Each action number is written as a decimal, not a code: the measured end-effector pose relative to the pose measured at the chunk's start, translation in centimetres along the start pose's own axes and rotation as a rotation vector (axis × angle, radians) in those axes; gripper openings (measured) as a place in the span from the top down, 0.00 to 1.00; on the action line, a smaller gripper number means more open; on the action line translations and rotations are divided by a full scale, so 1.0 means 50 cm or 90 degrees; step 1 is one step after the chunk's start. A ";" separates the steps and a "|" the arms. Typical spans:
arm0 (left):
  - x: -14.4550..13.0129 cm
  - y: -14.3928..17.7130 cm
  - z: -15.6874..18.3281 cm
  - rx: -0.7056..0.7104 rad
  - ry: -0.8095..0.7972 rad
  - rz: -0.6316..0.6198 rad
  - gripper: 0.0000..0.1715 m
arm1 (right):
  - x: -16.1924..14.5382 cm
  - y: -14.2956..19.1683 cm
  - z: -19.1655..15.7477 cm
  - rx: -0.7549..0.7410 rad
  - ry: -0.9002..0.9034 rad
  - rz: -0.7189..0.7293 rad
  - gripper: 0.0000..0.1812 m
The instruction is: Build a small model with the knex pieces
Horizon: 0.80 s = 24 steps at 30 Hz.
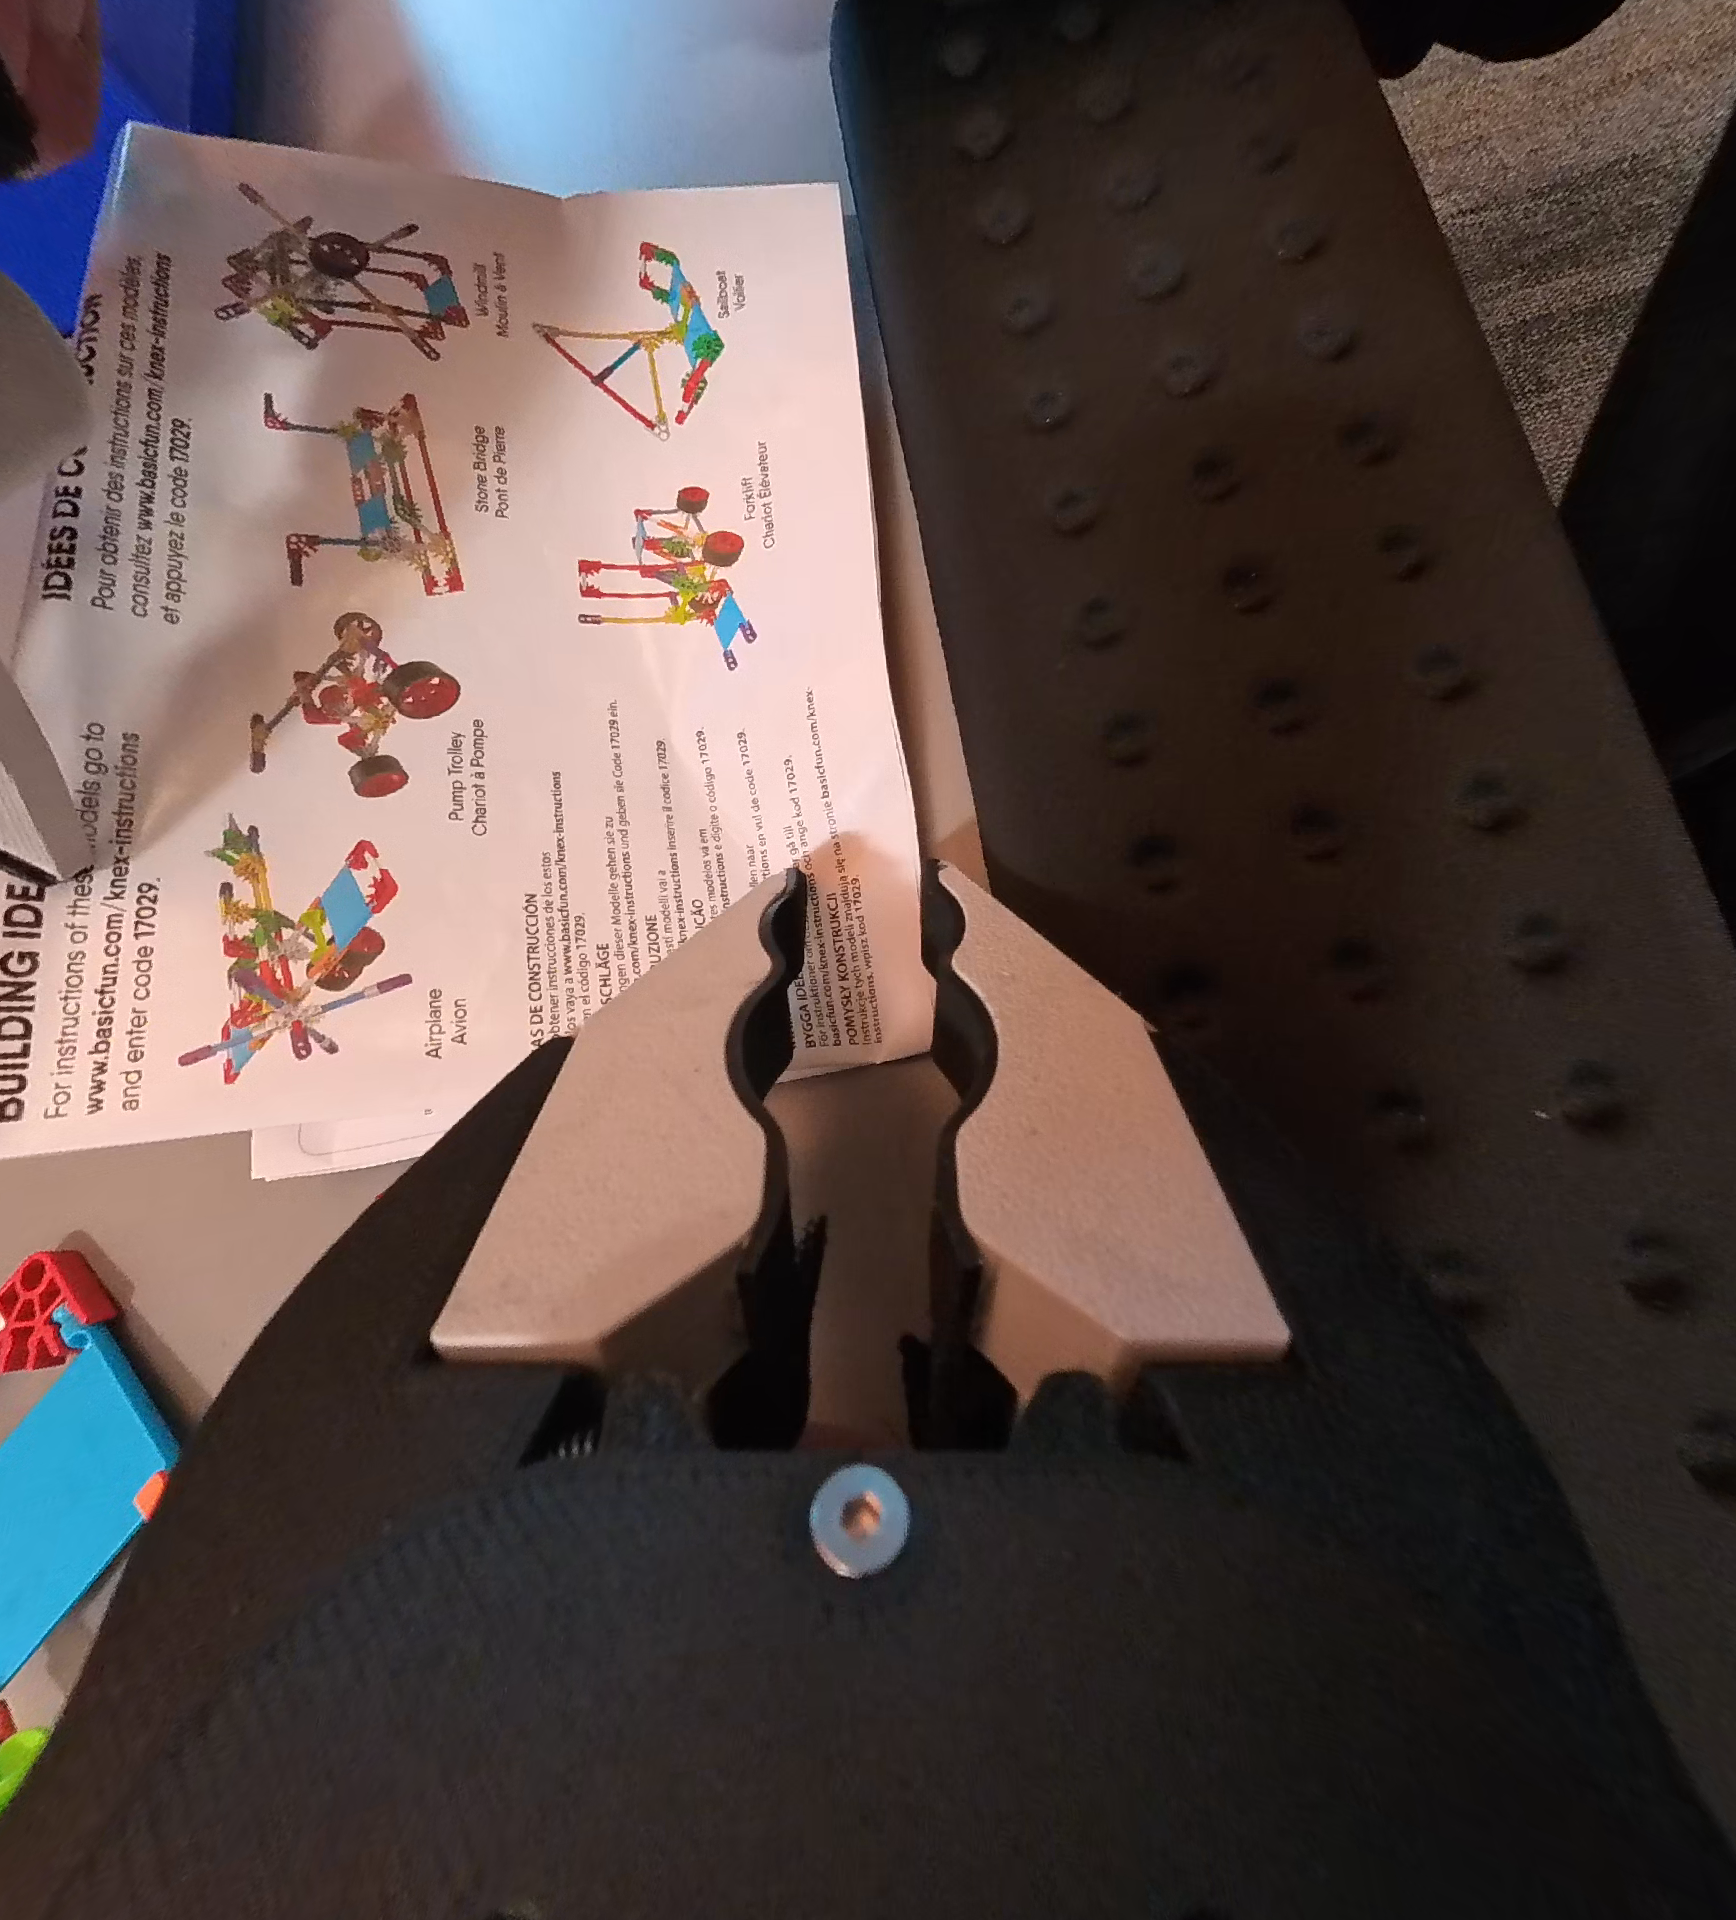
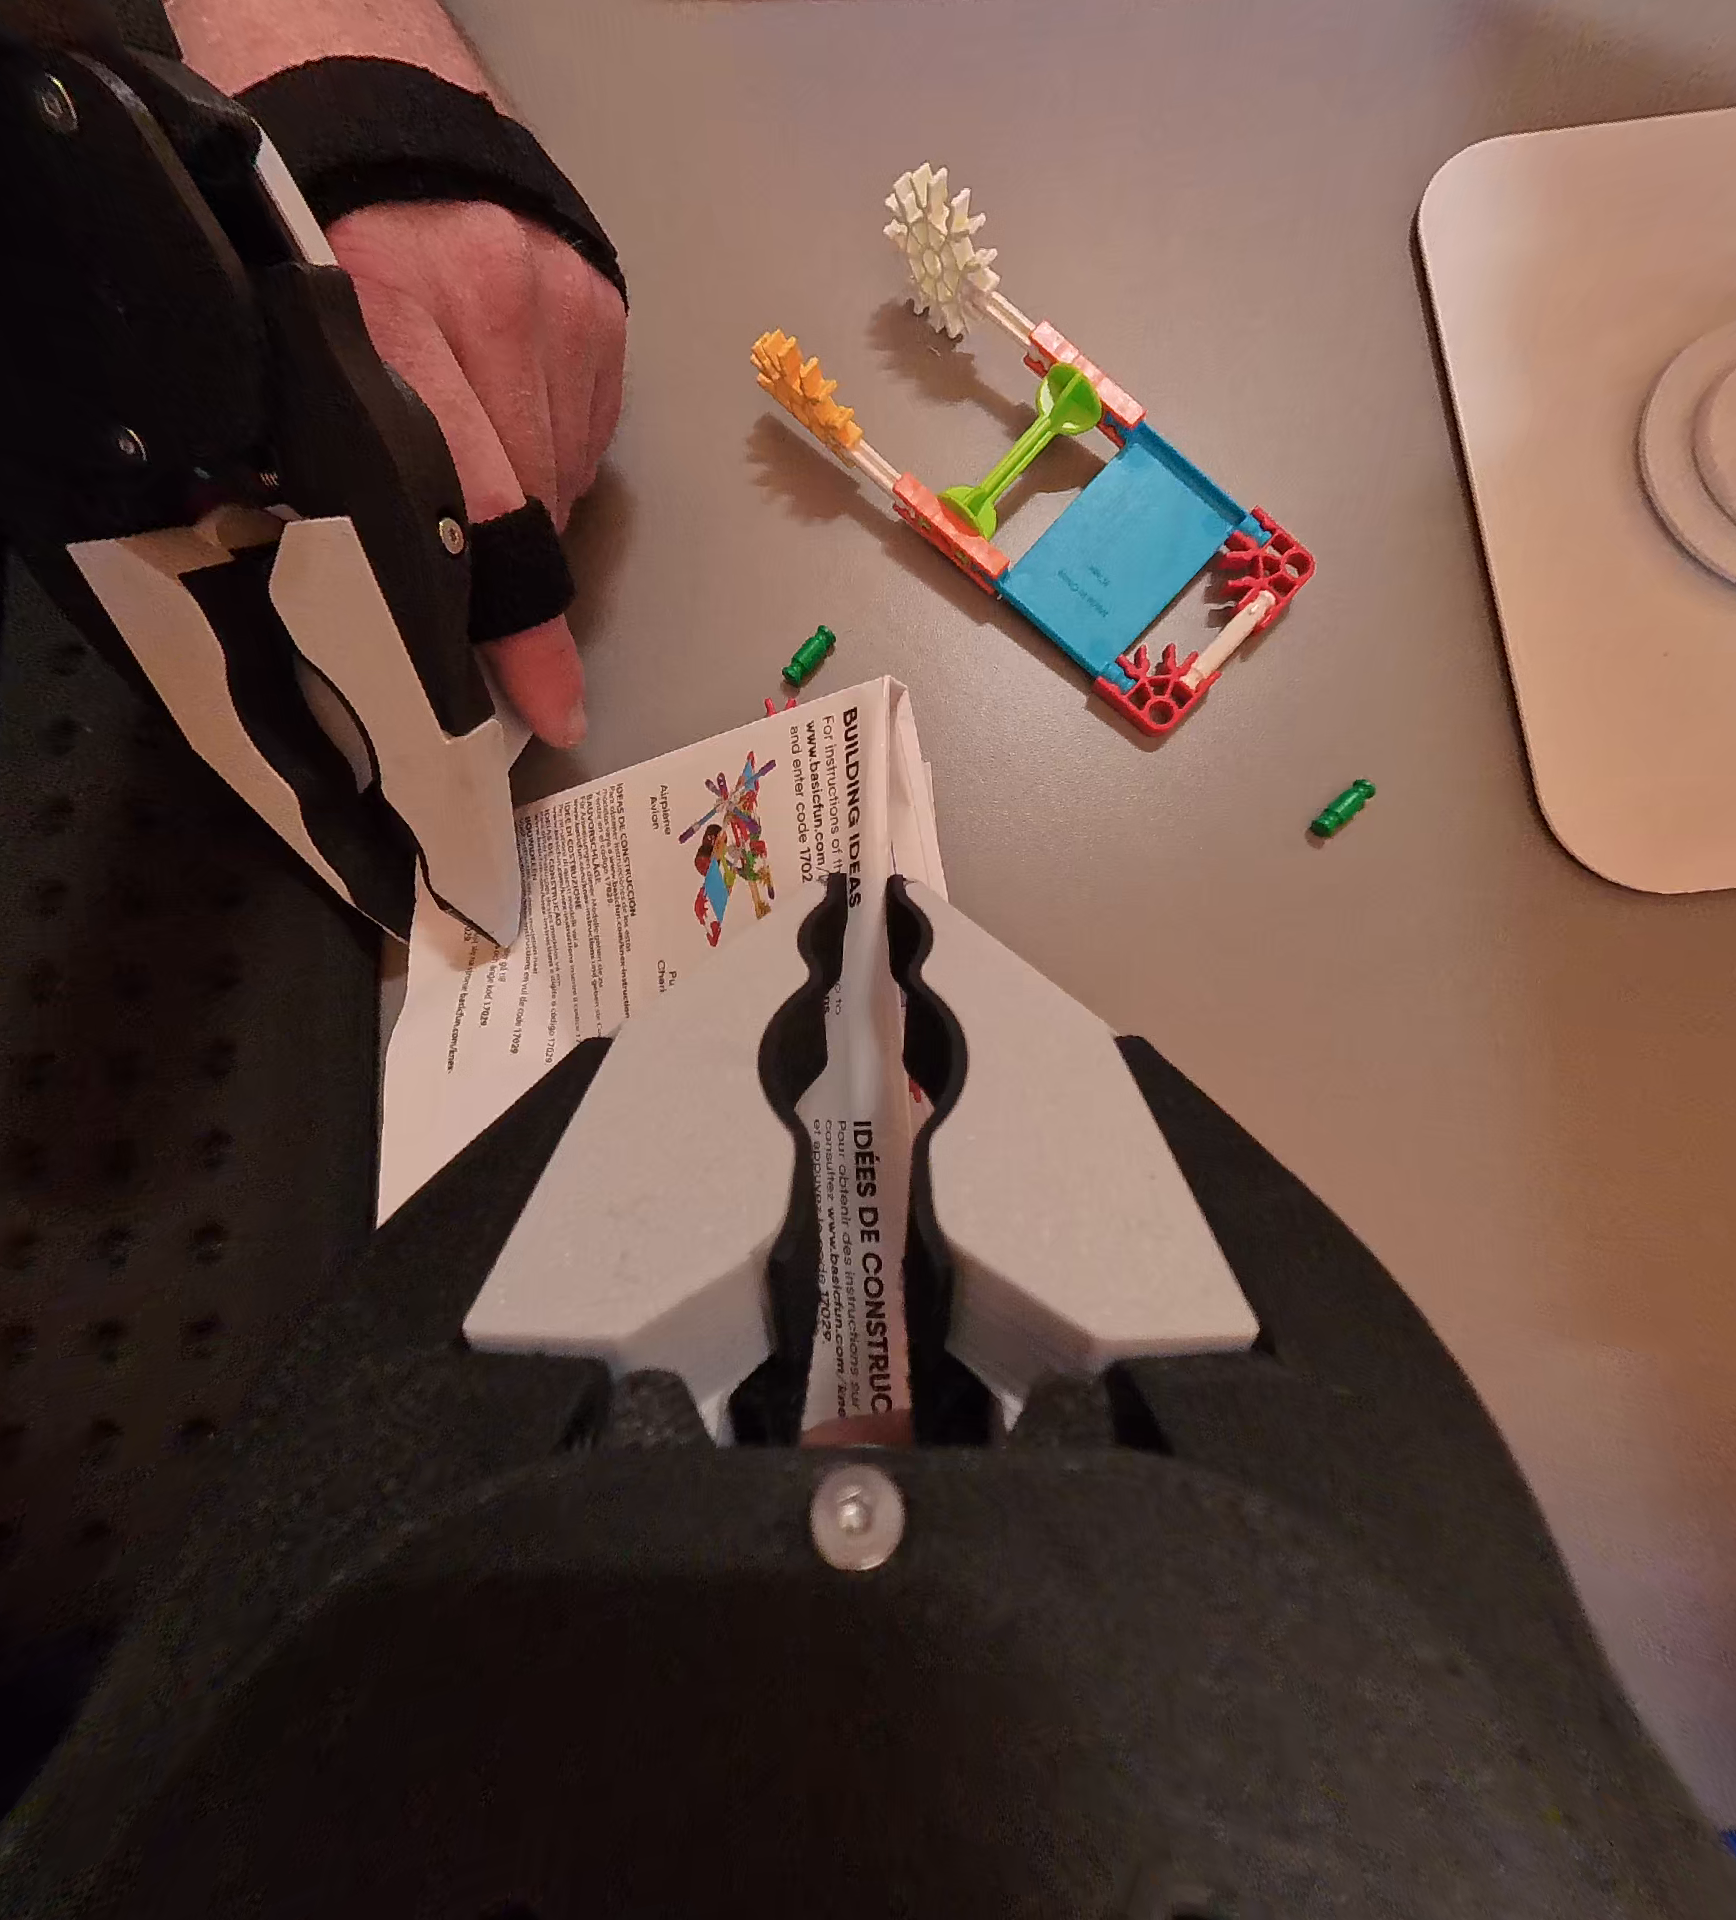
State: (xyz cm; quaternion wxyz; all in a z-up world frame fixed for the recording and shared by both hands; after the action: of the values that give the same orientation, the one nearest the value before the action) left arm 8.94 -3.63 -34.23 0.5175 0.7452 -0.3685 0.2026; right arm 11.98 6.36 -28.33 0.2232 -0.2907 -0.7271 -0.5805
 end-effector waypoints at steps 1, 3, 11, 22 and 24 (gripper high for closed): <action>0.000 0.000 0.000 0.000 0.000 0.000 0.89 | 0.000 0.000 0.000 0.000 0.000 0.000 0.97; 0.000 0.001 0.001 0.000 0.000 0.000 0.89 | 0.000 0.000 0.000 -0.001 0.000 -0.001 0.97; -0.001 0.004 0.002 0.006 -0.007 0.002 0.88 | -0.004 -0.007 0.010 -0.014 -0.008 -0.009 0.96; 0.022 0.133 -0.053 0.045 0.014 0.030 0.70 | 0.004 0.003 0.021 -0.058 -0.006 -0.004 0.90; 0.014 0.186 -0.092 0.104 0.003 0.031 0.70 | 0.010 0.008 0.022 -0.067 -0.003 0.004 0.90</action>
State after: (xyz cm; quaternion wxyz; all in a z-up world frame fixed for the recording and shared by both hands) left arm 2.67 -1.43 -26.21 0.4509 0.7752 -0.3677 0.2462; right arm 11.89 7.60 -27.95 0.2078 -0.3059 -0.6953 -0.6163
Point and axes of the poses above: each gripper's, where its closed fingertips meet, y back along the fingers, x out of its top, z = x × y across the jaws, the point moved 2 cm from there along y, back along the fingers, and after that the axes turned 15 degrees about x, right-handed, at the moved point
